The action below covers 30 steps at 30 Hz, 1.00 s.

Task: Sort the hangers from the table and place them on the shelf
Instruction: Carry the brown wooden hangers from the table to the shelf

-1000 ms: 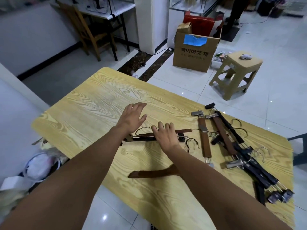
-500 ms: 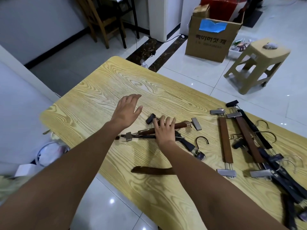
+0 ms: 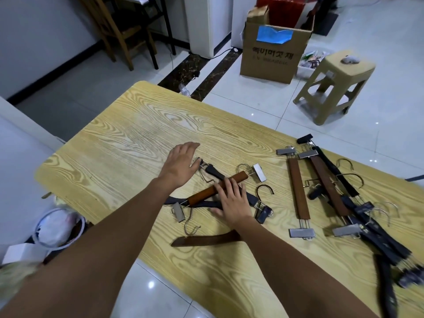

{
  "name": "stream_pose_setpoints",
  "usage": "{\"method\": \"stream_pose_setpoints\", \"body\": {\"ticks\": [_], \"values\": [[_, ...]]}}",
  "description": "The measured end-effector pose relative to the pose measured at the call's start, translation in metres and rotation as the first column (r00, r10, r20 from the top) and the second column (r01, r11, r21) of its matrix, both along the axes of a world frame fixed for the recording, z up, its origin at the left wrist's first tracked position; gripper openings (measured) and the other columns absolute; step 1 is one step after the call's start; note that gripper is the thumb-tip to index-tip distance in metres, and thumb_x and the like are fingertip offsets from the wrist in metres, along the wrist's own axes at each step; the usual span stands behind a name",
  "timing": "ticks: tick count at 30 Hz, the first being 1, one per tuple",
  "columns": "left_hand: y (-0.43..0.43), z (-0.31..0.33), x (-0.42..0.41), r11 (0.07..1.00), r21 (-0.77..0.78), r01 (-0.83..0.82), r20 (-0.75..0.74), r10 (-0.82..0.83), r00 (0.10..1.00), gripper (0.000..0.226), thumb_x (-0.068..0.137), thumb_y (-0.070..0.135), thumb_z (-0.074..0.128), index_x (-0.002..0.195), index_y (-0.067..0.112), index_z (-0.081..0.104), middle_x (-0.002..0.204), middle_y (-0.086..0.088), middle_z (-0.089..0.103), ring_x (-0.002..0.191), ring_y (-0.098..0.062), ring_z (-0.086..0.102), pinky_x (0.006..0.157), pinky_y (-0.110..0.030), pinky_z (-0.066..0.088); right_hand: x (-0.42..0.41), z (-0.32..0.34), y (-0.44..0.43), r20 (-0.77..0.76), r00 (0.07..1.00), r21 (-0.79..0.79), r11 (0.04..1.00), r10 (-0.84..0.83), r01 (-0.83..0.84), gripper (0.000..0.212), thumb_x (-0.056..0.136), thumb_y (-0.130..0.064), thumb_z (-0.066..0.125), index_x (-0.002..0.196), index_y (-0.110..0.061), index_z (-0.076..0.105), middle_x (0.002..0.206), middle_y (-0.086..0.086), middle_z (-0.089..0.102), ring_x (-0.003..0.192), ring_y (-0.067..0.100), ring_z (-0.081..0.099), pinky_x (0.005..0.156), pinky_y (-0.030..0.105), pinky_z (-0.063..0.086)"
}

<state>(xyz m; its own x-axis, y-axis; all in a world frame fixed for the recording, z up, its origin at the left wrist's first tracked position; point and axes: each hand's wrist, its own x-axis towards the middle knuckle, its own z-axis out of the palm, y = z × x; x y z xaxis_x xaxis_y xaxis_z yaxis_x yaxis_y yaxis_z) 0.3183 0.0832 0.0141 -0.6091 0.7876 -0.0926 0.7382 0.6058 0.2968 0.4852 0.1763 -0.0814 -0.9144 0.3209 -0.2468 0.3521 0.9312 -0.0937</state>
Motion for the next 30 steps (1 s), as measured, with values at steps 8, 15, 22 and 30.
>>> {"method": "stream_pose_setpoints", "body": {"ticks": [8, 15, 22, 30], "values": [[0.008, -0.04, 0.08, 0.994, -0.077, 0.078, 0.095, -0.071, 0.993, 0.051, 0.098, 0.034, 0.037, 0.145, 0.02, 0.024, 0.149, 0.0, 0.03, 0.138, -0.02, 0.025, 0.115, -0.034, 0.018, 0.059, -0.003, 0.025, -0.036, 0.99, 0.076, 0.988, -0.135, 0.137, 0.075, 0.086, -0.054, 0.056, 0.147, -0.018, 0.033, 0.149, 0.017, 0.037, 0.137, 0.035, 0.035, 0.11, 0.058, 0.022], [-0.015, -0.089, 0.148, 0.963, -0.215, 0.16, 0.141, -0.132, 0.981, 0.055, 0.096, 0.04, 0.041, 0.145, 0.023, 0.024, 0.15, 0.001, 0.028, 0.136, -0.019, 0.025, 0.112, -0.032, 0.023, 0.114, -0.006, 0.048, 0.037, 0.979, 0.062, 0.978, -0.201, 0.199, 0.07, 0.098, -0.053, 0.029, 0.152, -0.02, -0.001, 0.159, 0.013, 0.004, 0.147, 0.03, 0.004, 0.116, 0.049, 0.0], [-0.008, -0.101, 0.185, 0.959, -0.239, 0.152, 0.056, -0.143, 0.988, 0.069, 0.089, 0.052, 0.048, 0.145, 0.02, 0.024, 0.142, -0.006, 0.03, 0.13, -0.023, 0.032, 0.109, -0.034, 0.027, 0.149, -0.012, 0.05, 0.0, 0.975, 0.051, 0.974, -0.222, 0.222, 0.066, 0.099, -0.05, 0.026, 0.152, -0.018, 0.004, 0.157, 0.015, 0.012, 0.145, 0.031, 0.013, 0.117, 0.048, 0.007], [0.003, -0.104, 0.202, 0.955, -0.256, 0.147, 0.101, -0.125, 0.987, 0.053, 0.091, 0.032, 0.055, 0.139, 0.023, 0.032, 0.128, -0.008, 0.036, 0.118, -0.026, 0.036, 0.095, -0.036, 0.037, 0.155, -0.016, 0.048, -0.099, 0.964, 0.048, 0.966, -0.248, 0.254, 0.061, 0.095, -0.045, 0.044, 0.145, -0.012, 0.034, 0.135, 0.021, 0.048, 0.121, 0.038, 0.048, 0.106, 0.049, 0.032]]}}
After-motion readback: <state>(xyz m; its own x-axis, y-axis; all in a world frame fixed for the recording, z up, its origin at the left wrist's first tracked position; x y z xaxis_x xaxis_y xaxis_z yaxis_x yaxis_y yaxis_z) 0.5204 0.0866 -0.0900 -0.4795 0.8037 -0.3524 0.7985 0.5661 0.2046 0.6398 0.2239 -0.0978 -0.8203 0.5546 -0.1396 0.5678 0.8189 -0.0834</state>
